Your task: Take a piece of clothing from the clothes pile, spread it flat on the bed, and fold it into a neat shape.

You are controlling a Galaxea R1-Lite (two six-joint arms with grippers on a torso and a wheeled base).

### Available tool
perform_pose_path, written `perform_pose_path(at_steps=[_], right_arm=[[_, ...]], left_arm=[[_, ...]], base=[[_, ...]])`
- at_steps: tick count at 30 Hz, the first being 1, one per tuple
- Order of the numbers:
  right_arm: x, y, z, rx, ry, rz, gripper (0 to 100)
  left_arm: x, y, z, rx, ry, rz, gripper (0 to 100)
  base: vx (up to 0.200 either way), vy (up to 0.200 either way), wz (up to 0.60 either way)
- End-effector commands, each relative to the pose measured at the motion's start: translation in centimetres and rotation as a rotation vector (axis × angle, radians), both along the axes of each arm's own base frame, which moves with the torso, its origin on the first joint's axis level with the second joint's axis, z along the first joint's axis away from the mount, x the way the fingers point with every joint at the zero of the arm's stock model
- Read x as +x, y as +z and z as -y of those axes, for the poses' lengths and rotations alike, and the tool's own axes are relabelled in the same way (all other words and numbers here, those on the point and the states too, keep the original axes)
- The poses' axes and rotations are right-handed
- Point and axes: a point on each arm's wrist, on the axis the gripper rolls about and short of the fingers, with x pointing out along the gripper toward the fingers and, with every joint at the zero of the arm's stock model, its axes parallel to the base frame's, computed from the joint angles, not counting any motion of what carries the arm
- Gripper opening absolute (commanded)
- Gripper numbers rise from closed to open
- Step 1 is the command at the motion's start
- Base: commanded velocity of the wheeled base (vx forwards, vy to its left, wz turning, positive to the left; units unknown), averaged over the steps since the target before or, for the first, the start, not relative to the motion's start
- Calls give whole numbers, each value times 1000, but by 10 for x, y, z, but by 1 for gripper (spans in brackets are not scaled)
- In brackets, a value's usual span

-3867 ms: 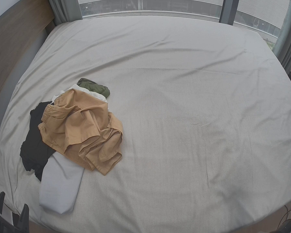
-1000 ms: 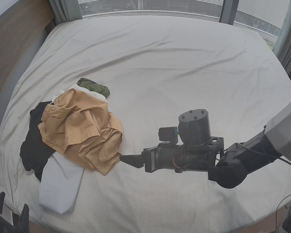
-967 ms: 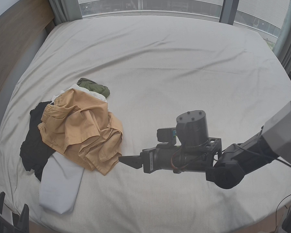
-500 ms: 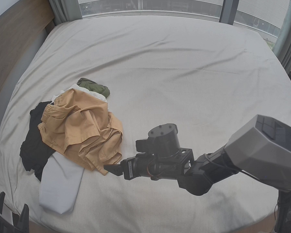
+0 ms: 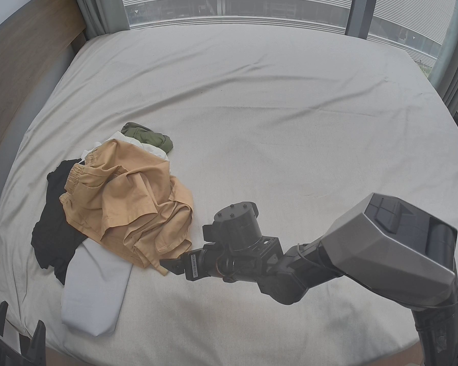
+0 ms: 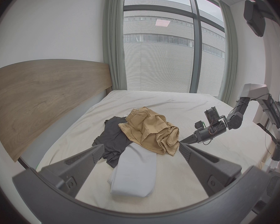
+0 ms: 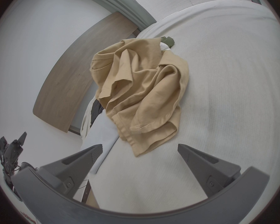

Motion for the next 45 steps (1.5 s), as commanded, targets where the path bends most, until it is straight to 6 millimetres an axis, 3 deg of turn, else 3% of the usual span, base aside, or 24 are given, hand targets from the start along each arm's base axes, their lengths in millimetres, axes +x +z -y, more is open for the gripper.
perform_pose_path(at_steps=[1,10,19,20,36,41,45], right_arm=[[3,-15,-9,-12,0,-5,100],[12,-31,-25,-2,-14,14,100],[19,-29,-35,33,-49,42,100],[19,-29,-35,34,-52,43,0],[13,-37,-28,1,-88,23,0],[3,-13,-9,-9,-101,14,0],[-2,-9,3,-32,-109,-1,0]], left_arm=[[0,-5,0,0,0,-1,100],[0,-5,0,0,0,-3,100],[0,-5,0,-2,0,-3,100],[0,-5,0,-2,2,-3,100],[0,-5,0,-2,2,-1,100],[0,-5,0,-2,2,-3,100],[0,-5,0,-2,2,-3,100]], base=[[0,0,0],[0,0,0],[0,0,0],[0,0,0],[0,0,0],[0,0,0],[0,0,0]])
